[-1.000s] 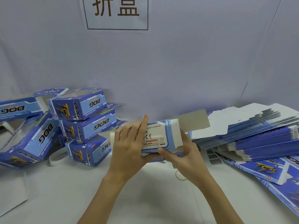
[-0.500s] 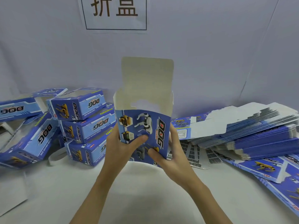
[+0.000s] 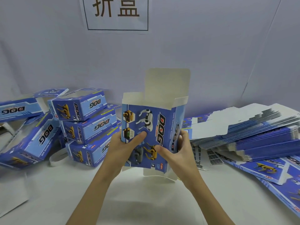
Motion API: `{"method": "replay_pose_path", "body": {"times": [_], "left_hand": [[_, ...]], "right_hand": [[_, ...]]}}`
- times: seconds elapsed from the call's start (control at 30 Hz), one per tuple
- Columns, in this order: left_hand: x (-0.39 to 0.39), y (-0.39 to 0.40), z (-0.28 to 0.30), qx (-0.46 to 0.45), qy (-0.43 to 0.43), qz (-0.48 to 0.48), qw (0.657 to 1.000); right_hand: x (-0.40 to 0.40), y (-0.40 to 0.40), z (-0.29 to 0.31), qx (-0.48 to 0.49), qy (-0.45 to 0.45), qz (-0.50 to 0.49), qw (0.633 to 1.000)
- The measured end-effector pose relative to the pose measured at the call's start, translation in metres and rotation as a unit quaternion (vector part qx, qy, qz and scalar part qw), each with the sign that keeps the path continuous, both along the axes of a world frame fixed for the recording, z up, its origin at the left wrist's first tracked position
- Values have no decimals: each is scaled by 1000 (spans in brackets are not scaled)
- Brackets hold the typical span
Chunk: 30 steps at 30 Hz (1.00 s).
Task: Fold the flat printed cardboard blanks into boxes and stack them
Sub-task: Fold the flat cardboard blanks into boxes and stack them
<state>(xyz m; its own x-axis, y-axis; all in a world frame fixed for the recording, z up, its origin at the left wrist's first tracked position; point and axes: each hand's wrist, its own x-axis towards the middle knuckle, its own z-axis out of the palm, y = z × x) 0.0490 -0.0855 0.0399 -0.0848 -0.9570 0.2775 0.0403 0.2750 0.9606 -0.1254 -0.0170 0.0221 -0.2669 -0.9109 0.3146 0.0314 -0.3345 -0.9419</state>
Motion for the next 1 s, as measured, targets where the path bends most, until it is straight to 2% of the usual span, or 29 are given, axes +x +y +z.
{"method": "replay_pose_path", "body": {"times": [0.17, 0.33, 0.5, 0.57, 0.63, 0.73, 0.87, 1.0], "left_hand": [[-1, 5, 2, -7, 39, -36, 999], [-3, 4, -1, -17, 49, -24, 998], [-11, 5, -6, -182, -46, 42, 981], [-17, 8, -10, -210, -82, 7, 974], [-25, 15, -11, -205, -116, -78, 969], [-36, 27, -10, -130, -53, -226, 964], [-38, 27, -10, -80, -7, -242, 967], [-35, 21, -17, -58, 32, -198, 978]], "right_hand": [[3, -3, -4, -14, 12, -31, 999], [9, 0, -2, -34, 14, -60, 997], [14, -1, -1, -47, -2, -110, 993], [17, -1, -1, -54, 2, -115, 992], [21, 3, 0, -65, 22, -82, 994], [30, 10, -2, -57, 82, -8, 995], [33, 14, -1, -20, 110, 32, 993], [31, 12, -6, -45, 75, 74, 993]]}}
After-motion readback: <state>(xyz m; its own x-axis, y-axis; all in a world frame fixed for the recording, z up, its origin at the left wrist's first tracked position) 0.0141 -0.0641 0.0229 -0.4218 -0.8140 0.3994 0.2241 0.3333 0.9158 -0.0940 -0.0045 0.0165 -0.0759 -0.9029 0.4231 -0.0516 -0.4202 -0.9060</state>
